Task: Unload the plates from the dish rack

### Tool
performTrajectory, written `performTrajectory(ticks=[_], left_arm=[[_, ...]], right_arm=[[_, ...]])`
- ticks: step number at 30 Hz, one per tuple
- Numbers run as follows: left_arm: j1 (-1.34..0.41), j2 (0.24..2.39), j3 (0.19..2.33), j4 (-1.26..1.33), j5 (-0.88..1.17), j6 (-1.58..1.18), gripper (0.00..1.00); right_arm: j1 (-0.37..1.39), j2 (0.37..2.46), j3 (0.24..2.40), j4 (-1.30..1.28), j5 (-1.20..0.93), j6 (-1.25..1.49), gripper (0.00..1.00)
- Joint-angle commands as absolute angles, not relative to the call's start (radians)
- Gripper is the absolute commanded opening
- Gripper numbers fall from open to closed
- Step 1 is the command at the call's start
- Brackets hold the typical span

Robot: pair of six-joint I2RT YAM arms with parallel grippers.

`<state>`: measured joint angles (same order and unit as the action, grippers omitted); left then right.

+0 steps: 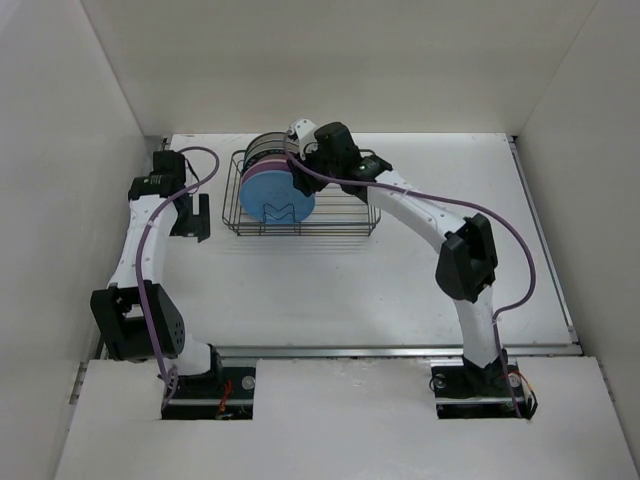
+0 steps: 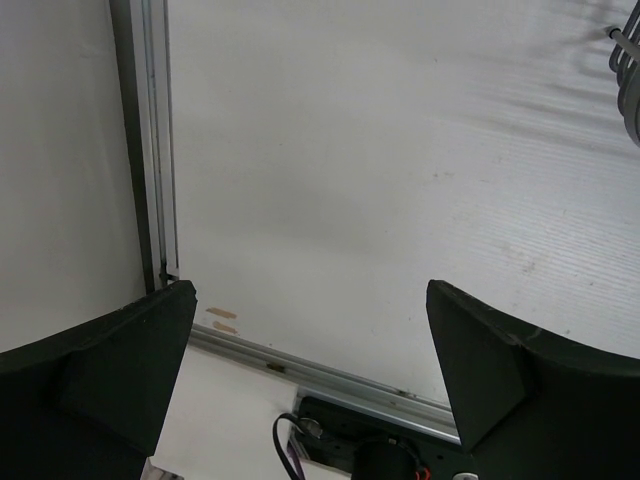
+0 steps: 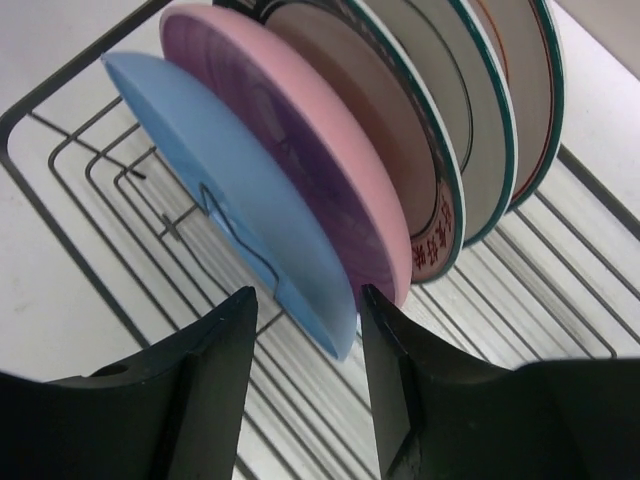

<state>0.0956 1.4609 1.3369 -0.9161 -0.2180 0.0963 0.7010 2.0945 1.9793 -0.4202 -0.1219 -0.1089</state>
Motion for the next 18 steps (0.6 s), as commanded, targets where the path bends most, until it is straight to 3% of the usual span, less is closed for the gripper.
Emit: performTrajectory(ticks=[1, 6, 7, 13, 18], left_arm=[[0.100, 1.463, 1.399, -0.931, -0.232, 0.095, 1.00], [0.100, 1.473, 1.399, -0.931, -0.232, 0.086, 1.00], [0.100, 1.473, 1.399, -0.931, -0.232, 0.086, 1.00], [0.100, 1.473, 1.399, -0.931, -0.213, 0.077, 1.00], [0.100, 1.463, 1.399, -0.931, -0.193, 0.077, 1.00]], right_arm=[[0.704, 2.147, 2.042, -0.338, -0.117, -0.112, 0.51], [0.704, 2.161, 2.030, -0.315, -0.117, -0.112, 0.27], [0.704, 2.161, 2.016, -0.304, -0.117, -0.103, 0.26], [0.704, 2.076, 1.902, -0.166, 0.037, -0.115, 0.00], [0.704, 2.016, 1.899, -0.127, 0.080, -0.192, 0.00]])
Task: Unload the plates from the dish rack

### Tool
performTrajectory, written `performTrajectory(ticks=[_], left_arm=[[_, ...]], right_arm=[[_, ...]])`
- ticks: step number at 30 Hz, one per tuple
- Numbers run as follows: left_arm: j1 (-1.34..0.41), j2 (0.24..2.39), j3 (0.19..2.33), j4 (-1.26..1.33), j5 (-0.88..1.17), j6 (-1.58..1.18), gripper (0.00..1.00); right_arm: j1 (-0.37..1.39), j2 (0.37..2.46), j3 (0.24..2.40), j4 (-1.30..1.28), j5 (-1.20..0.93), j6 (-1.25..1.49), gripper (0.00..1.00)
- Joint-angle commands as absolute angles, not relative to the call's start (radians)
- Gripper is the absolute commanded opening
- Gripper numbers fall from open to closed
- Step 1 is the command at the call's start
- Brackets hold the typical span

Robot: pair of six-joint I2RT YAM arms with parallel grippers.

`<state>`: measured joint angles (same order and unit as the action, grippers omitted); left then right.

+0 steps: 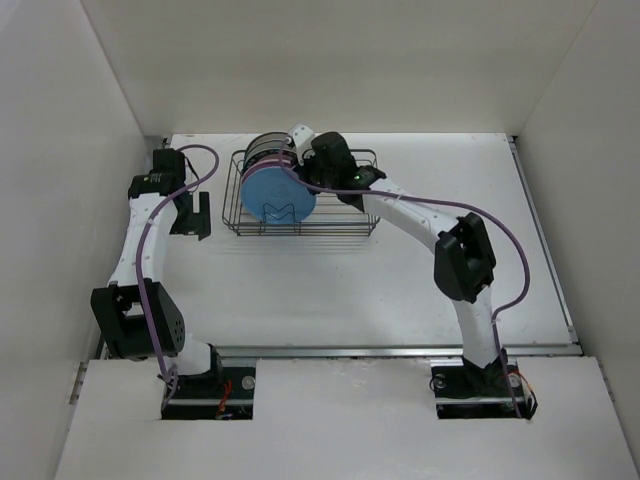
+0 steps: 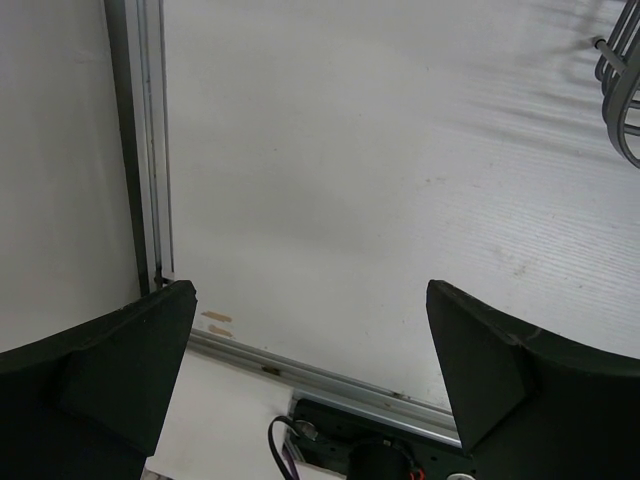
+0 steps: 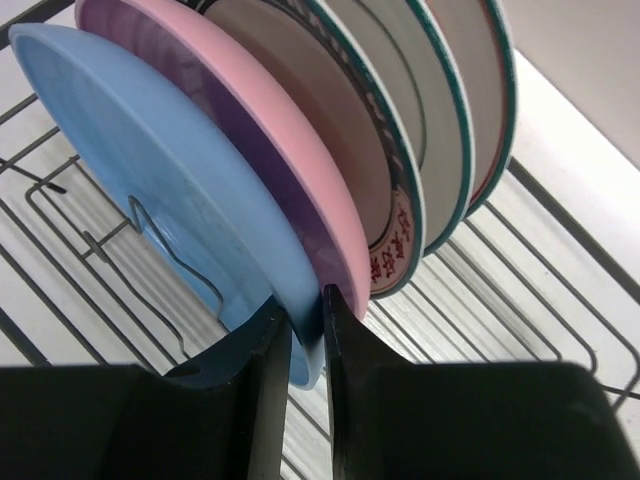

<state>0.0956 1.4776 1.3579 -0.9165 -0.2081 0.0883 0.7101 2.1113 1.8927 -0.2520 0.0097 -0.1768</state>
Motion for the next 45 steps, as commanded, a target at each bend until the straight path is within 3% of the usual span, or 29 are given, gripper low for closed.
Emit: performTrajectory(ticks=[1, 10, 15, 20, 24, 28, 29, 36, 41, 42, 45], left_arm=[[0.100, 1.463, 1.399, -0.931, -0.193, 0.077, 1.00], [0.100, 1.488, 1.442, -0.931, -0.184, 0.077, 1.00], [0.089, 1.520, 1.532, -0.931, -0.071, 0.107, 1.00], [-0.004, 1.616, 1.714, -0.922, 0.043, 0.204, 0.93], [-0.116, 1.707, 1.816, -0.847, 0.006, 0.299, 0.92], [-0.213, 1.792, 1.858, -0.729, -0.040, 0.403, 0.79], [-0.227, 1.805, 1.858, -0.701, -0.058, 0.413, 0.74], [-0.258, 1.945, 1.933, -0.653, -0.095, 0.433, 0.72], [-0.258, 1.979, 1.968, -0.680, -0.057, 0.407, 0.49], [-0.258, 1.979, 1.959, -0.680, -0.057, 0.393, 0.36], [-0.258, 1.979, 1.948, -0.680, -0.069, 0.384, 0.17]], right_arm=[[0.704, 2.004, 1.899, -0.100, 0.090, -0.192, 0.00], [0.704, 1.844, 1.855, -0.012, 0.149, -0.154, 0.00], [0.681, 1.757, 1.792, -0.020, 0.251, -0.016, 0.00], [0.510, 1.629, 1.660, -0.130, 0.276, 0.279, 0.00], [0.304, 1.522, 1.468, -0.173, 0.200, 0.545, 0.00], [0.100, 1.439, 1.283, -0.207, 0.078, 0.682, 0.00], [0.033, 1.424, 1.205, -0.207, 0.043, 0.699, 0.00], [-0.110, 1.390, 0.971, -0.152, -0.034, 0.698, 0.00], [-0.144, 1.458, 0.894, -0.088, -0.075, 0.686, 0.00], [-0.144, 1.476, 0.894, -0.087, -0.086, 0.675, 0.00], [-0.153, 1.545, 0.894, -0.077, -0.132, 0.666, 0.00]])
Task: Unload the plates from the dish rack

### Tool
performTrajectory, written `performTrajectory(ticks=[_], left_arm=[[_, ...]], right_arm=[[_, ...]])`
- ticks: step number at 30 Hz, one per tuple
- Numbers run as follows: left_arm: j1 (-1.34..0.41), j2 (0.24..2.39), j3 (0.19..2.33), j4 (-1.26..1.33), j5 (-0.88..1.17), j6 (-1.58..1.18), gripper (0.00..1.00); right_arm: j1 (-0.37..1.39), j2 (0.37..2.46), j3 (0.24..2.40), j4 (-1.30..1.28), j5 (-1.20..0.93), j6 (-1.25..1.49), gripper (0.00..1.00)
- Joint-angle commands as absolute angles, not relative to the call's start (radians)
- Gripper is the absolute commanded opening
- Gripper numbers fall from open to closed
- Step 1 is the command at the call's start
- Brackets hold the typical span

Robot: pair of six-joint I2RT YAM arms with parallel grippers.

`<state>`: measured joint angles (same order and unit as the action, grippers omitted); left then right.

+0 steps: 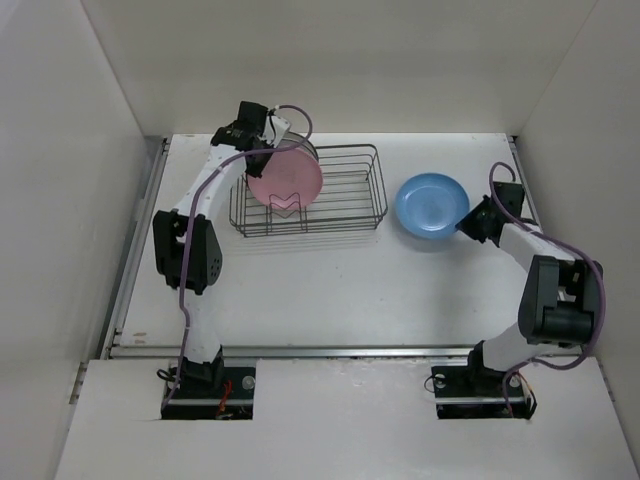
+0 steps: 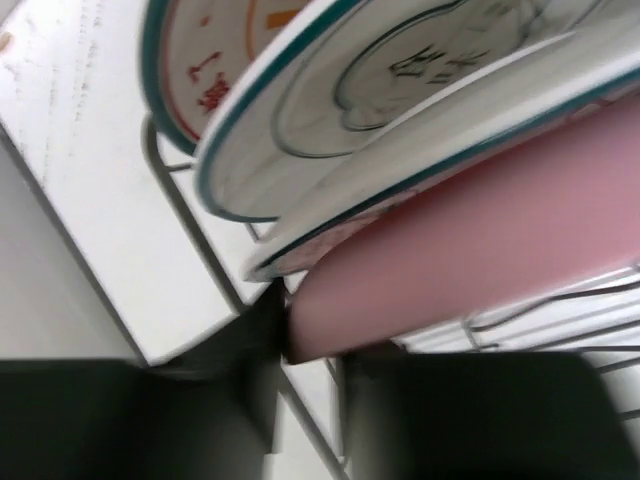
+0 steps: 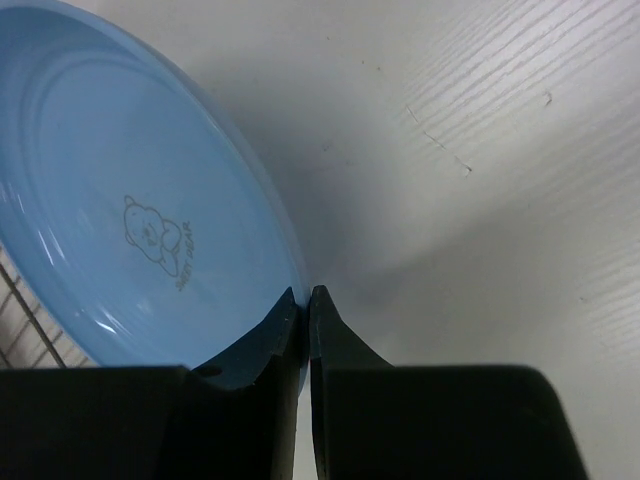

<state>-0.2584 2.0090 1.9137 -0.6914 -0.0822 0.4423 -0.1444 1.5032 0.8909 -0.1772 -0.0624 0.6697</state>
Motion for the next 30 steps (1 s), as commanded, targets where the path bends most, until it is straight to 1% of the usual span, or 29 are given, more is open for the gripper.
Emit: performTrajectory(ticks=[1, 2, 8, 9, 10, 11, 12, 13, 14, 16, 18, 19, 20, 21, 24, 25, 28, 30], left_arm=[[-0.258, 1.979, 1.948, -0.680, -0.099, 0.383, 0.03], [-0.258, 1.970, 1.948, -0.689, -0.113, 0.383, 0.00], [-0.258, 1.931, 1.927, -0.677, -0.147, 0.408, 0.00], [-0.258, 1.922, 1.927, -0.676, -0.147, 0.408, 0.00], [-0.258, 1.902, 1.918, -0.666, -0.147, 0.417, 0.00], [-0.258, 1.893, 1.917, -0.666, -0.147, 0.417, 0.00], [-0.258, 1.893, 1.917, -0.666, -0.147, 0.417, 0.00], [-0.258, 1.869, 1.927, -0.666, -0.137, 0.417, 0.00], [-0.258, 1.868, 1.927, -0.666, -0.137, 0.417, 0.00], [-0.258, 1.856, 1.954, -0.666, -0.127, 0.405, 0.00], [-0.258, 1.827, 1.974, -0.675, -0.127, 0.393, 0.00], [-0.258, 1.818, 1.974, -0.675, -0.127, 0.382, 0.00], [-0.258, 1.798, 1.983, -0.675, -0.127, 0.382, 0.00], [-0.258, 1.789, 1.983, -0.666, -0.127, 0.371, 0.00], [-0.258, 1.754, 1.983, -0.666, -0.127, 0.344, 0.00], [-0.258, 1.744, 1.983, -0.666, -0.127, 0.325, 0.00], [-0.258, 1.723, 2.003, -0.690, -0.127, 0.289, 0.00], [-0.246, 1.723, 2.026, -0.773, -0.040, 0.264, 0.00]], right_arm=[[-0.153, 1.558, 0.894, -0.077, -0.141, 0.655, 0.00], [-0.153, 1.580, 0.894, -0.077, -0.150, 0.655, 0.00], [-0.153, 1.600, 0.894, -0.067, -0.160, 0.655, 0.00], [-0.153, 1.600, 0.903, -0.067, -0.172, 0.655, 0.05], [-0.153, 1.609, 0.904, -0.081, -0.181, 0.655, 0.10], [-0.153, 1.609, 0.913, -0.090, -0.181, 0.646, 0.19], [-0.153, 1.609, 0.913, -0.110, -0.181, 0.646, 0.33], [-0.153, 1.609, 0.922, -0.120, -0.181, 0.646, 0.57], [-0.153, 1.609, 0.931, -0.132, -0.181, 0.646, 0.64], [-0.153, 1.594, 0.942, -0.170, -0.128, 0.646, 0.71], [-0.141, 1.534, 0.942, -0.184, -0.071, 0.646, 0.75], [-0.130, 1.510, 0.951, -0.184, -0.007, 0.637, 0.75], [-0.103, 1.461, 0.962, -0.184, 0.023, 0.637, 0.79], [-0.085, 1.441, 0.971, -0.184, 0.047, 0.612, 0.80], [0.015, 1.397, 1.021, -0.184, 0.127, 0.568, 0.80], [0.075, 1.397, 1.052, -0.157, 0.136, 0.525, 0.80], [0.150, 1.442, 1.109, -0.115, 0.085, 0.442, 0.80], [0.190, 1.504, 1.191, -0.115, -0.004, 0.433, 0.80]])
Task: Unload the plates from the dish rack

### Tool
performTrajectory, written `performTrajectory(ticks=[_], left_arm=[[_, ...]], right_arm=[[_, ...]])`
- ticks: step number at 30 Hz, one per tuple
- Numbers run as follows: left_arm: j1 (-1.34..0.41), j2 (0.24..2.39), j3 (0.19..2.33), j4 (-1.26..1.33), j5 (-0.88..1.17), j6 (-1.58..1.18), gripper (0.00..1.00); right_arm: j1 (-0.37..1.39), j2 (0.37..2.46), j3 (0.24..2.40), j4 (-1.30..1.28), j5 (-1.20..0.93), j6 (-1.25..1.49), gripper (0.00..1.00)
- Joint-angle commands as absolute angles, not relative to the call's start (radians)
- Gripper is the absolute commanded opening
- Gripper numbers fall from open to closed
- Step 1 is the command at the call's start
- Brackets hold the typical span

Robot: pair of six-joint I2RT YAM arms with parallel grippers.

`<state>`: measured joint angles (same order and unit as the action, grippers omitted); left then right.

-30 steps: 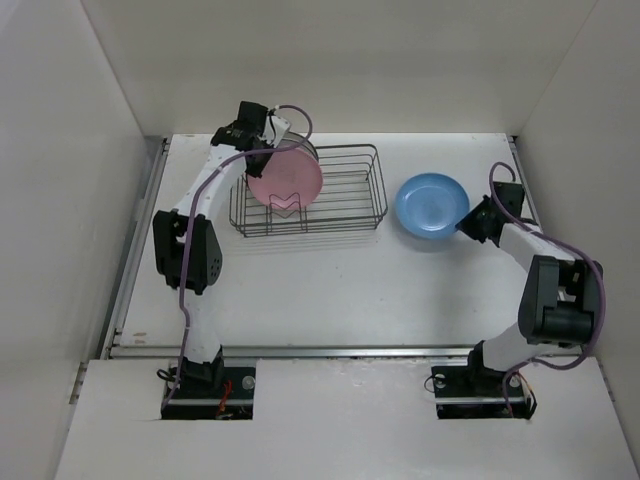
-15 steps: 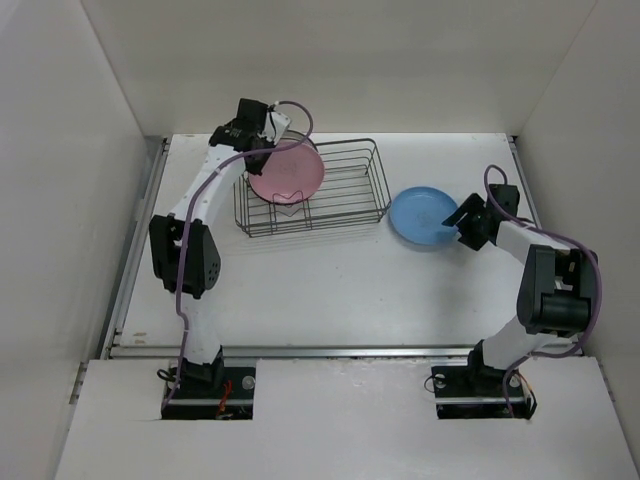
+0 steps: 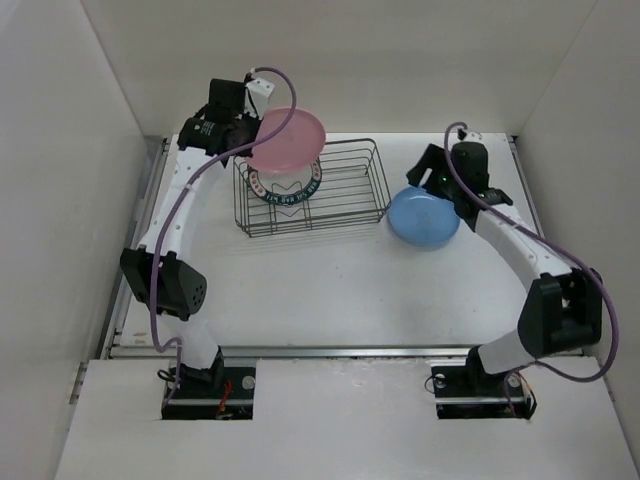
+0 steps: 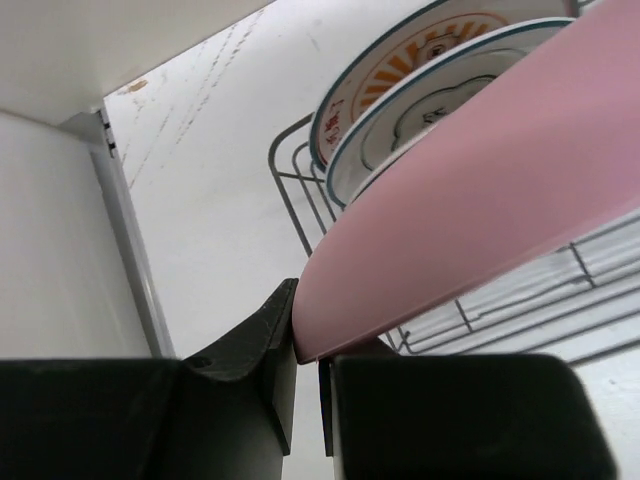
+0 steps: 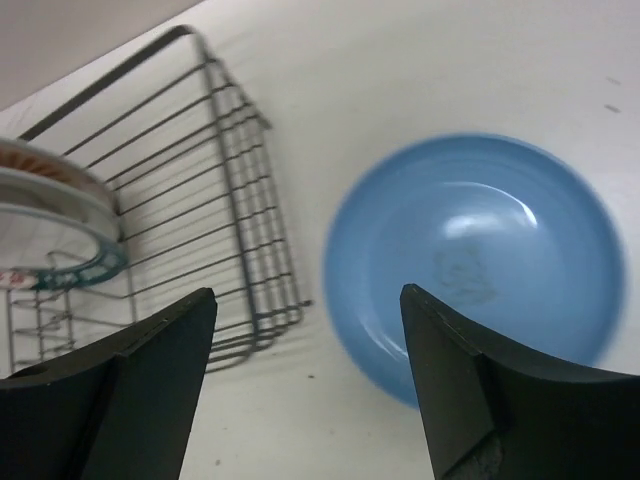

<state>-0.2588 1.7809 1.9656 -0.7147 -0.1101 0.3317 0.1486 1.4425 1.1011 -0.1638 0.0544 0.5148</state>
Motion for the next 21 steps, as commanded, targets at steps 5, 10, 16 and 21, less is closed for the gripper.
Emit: performTrajectory(ticks=[5, 10, 16, 21], left_arm=[[-0.242, 1.681, 2.020, -1.027, 0.320, 0.359, 0.00], [-0.264, 1.646, 1.849, -1.242, 0.480, 0.509, 0.00], [-0.304, 1.657, 1.619, -1.270, 0.425, 0.563, 0.00], [-0.339, 1.721, 1.525, -1.261, 0.393, 0.563, 0.00]], right_arm=[[0.190, 1.767, 1.351, -0.115, -0.156, 0.469, 0.73], [0.213, 1.911, 1.456, -0.127, -0.207, 0.469, 0.60], [0.265, 1.959, 1.493, -0.117, -0.241, 0.469, 0.45], [0.288, 1.948, 1.439, -0.095, -0.200, 0.503, 0.27]])
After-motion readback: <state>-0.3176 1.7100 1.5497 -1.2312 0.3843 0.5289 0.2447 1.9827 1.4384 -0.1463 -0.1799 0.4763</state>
